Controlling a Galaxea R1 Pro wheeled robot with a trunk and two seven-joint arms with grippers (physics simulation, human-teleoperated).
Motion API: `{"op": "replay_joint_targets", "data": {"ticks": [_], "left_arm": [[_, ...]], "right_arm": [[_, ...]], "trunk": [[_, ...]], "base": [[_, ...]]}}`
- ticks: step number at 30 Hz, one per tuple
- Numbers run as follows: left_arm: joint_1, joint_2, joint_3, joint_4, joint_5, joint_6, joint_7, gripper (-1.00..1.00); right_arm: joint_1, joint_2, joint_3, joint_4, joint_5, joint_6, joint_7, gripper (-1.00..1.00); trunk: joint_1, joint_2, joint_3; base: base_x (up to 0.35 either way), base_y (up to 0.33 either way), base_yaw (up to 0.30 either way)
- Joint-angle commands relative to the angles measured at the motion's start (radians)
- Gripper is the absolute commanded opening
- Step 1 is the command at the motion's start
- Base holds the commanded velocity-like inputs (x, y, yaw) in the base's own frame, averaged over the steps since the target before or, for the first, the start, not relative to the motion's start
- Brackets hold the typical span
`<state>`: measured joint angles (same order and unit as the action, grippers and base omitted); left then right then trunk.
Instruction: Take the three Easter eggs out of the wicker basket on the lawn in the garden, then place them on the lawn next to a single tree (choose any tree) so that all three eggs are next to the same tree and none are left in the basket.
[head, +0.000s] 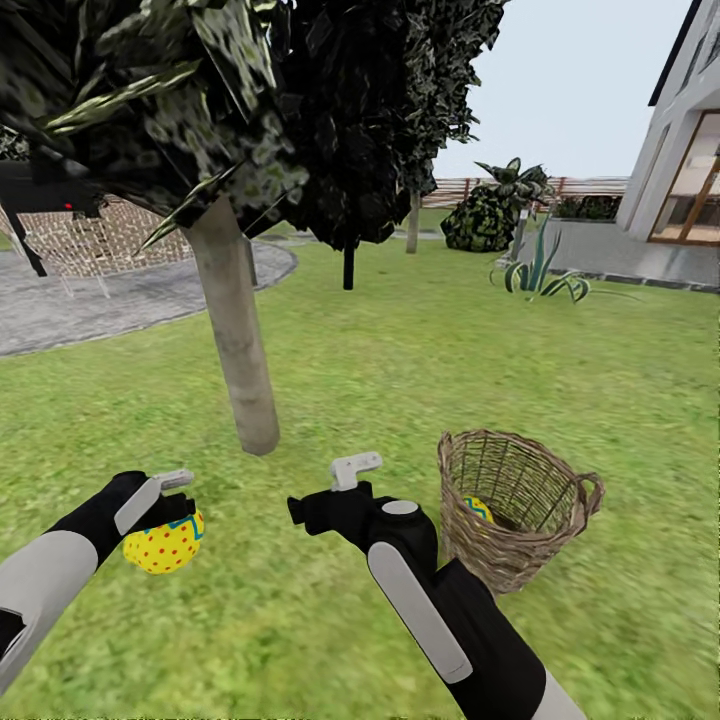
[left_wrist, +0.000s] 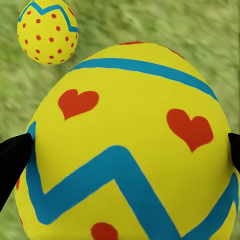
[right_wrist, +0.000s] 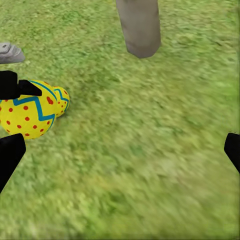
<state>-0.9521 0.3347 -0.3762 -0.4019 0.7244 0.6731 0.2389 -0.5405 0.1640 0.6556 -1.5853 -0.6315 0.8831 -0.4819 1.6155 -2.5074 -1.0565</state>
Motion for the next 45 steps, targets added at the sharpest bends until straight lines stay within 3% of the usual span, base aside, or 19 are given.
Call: {"op": "replay_joint_targets", "data": {"ticks": [1, 12, 25, 41, 45], "left_arm": [[0.000, 0.001, -0.007, -0.002, 0.010, 0.000, 0.008, -1.00], [0.000, 0.001, -0.007, -0.003, 0.010, -0.006, 0.008, -1.00], [0.000, 0.000, -0.009, -0.004, 0.010, -0.073, 0.008, -1.00], [0.000, -0.003, -0.010, -0.006, 0.010, -0.084, 0.010, -1.00], [0.000, -0.004, -0.009, -0.007, 0.011, -0.083, 0.009, -1.00]], "right_arm": [[-0.001, 0.000, 0.001, -0.001, -0.010, 0.002, -0.010, 1.00], [-0.001, 0.000, 0.001, -0.001, -0.010, 0.002, -0.010, 1.00], [-0.001, 0.002, 0.002, 0.001, -0.009, 0.002, -0.010, 1.00], [-0.001, 0.002, 0.002, 0.001, -0.009, 0.002, -0.010, 1.00], [-0.001, 0.002, 0.002, 0.001, -0.010, 0.002, -0.010, 1.00]], "trunk": [[0.000, -0.001, -0.005], [0.005, -0.003, -0.048], [0.011, -0.006, -0.098], [0.018, -0.010, -0.160], [0.018, -0.010, -0.160]], "base": [[0.000, 0.000, -0.037], [0.000, 0.000, -0.006], [0.000, 0.000, 0.000], [0.000, 0.000, 0.000], [0.000, 0.000, 0.000]]}}
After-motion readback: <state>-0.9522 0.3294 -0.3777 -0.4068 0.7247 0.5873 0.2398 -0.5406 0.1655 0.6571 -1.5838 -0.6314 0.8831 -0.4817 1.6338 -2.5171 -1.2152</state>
